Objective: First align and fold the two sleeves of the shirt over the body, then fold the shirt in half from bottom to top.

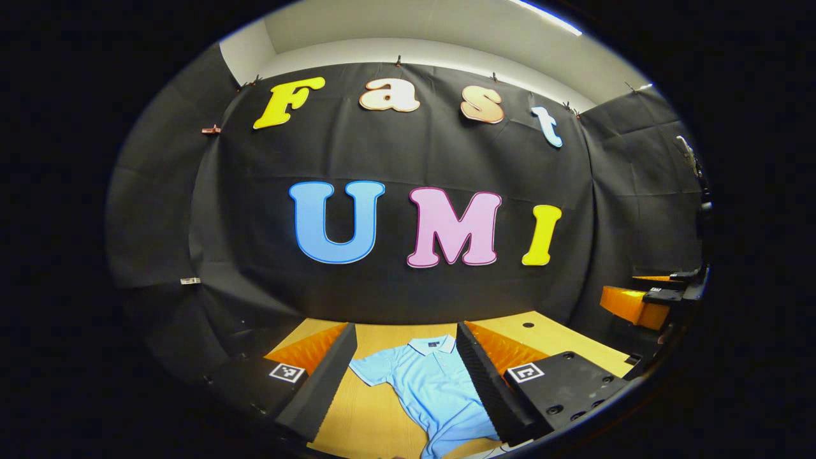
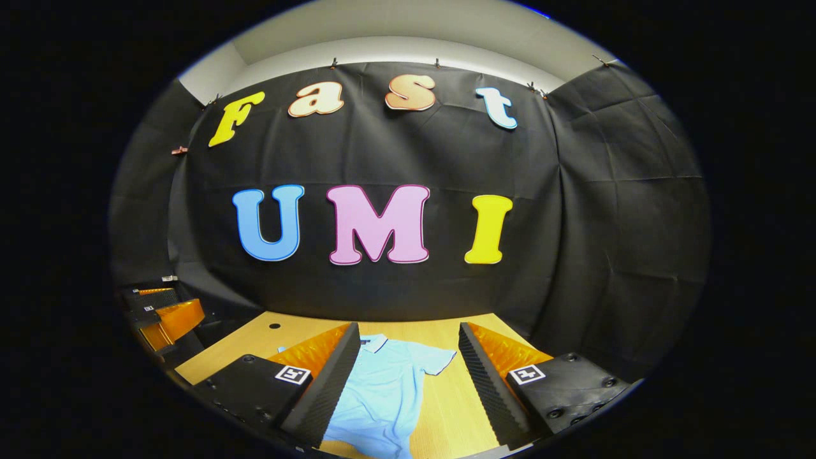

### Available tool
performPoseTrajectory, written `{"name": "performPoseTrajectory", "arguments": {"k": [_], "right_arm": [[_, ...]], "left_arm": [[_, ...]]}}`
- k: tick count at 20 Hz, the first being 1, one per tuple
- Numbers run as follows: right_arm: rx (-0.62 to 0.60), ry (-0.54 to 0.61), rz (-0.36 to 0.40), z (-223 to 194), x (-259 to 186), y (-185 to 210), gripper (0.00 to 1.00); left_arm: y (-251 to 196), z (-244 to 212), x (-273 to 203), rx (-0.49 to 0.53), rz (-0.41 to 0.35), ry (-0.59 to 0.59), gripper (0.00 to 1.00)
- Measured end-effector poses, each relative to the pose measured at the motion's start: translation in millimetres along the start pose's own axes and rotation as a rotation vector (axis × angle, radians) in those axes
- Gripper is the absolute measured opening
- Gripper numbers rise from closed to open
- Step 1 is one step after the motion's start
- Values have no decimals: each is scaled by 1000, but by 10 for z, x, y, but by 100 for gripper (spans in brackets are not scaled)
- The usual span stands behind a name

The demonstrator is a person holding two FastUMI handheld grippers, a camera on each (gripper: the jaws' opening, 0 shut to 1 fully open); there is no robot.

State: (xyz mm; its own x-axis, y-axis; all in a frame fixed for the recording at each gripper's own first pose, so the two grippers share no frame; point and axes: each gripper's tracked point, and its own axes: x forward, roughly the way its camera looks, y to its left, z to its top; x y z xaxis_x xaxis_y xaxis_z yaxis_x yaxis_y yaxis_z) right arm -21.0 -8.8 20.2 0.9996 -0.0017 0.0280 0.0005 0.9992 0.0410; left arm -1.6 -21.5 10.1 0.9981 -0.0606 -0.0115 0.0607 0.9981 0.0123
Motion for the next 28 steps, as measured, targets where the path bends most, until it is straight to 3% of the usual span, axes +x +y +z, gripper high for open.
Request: {"name": "performPoseTrajectory", "arguments": {"k": [8,15,28], "right_arm": [[14,29,11,-156,203,-164,96],[32,76,17,-353,493,-246,96],[-32,160,79,-837,1384,-395,97]], "left_arm": [[-170,-92,189,30,-5,18,99],[-256,-244,250,-9,-13,56,99],[-297,-504,556,-9,62,113,99]]}}
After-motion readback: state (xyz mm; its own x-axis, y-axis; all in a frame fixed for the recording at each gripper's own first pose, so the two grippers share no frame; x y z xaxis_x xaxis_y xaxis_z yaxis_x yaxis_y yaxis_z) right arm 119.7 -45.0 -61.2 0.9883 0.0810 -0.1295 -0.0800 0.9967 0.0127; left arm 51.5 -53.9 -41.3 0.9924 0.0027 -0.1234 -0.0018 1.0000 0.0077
